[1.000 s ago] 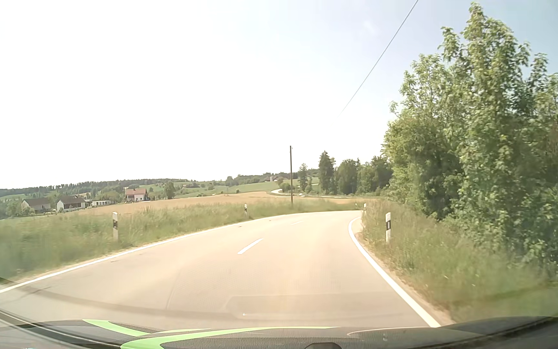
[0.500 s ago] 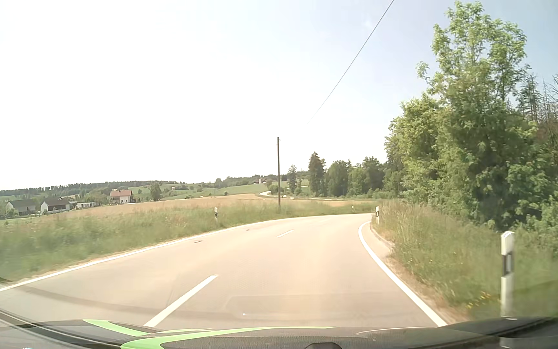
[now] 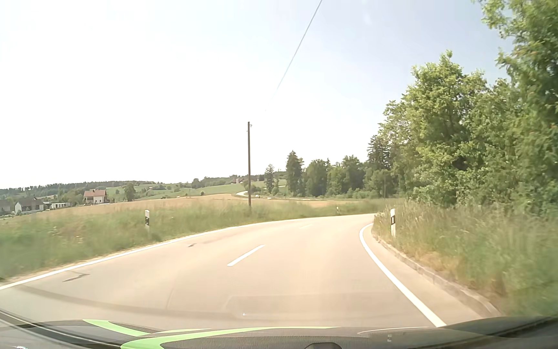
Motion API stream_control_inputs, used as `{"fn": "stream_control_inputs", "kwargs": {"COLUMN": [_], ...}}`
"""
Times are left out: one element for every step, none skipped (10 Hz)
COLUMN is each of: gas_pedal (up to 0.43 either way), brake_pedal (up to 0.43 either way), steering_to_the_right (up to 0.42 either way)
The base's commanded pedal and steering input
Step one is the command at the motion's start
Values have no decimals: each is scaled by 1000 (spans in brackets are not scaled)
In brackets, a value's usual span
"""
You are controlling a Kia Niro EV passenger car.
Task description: Follow the waypoints while adhering to traffic rules and regulations
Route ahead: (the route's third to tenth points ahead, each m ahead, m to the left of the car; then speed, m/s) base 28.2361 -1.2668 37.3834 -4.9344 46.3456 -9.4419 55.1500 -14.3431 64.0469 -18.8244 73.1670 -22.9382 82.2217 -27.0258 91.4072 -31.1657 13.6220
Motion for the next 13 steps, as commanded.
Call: {"fn": "stream_control_inputs", "kwargs": {"gas_pedal": [0,0,0,0,0,47,39,28,0,0,0,0,0], "brake_pedal": [0,0,0,0,0,0,0,0,0,0,0,0,0], "steering_to_the_right": [47,47,47,47,47,48,48,51,56,58,58,61,62]}}
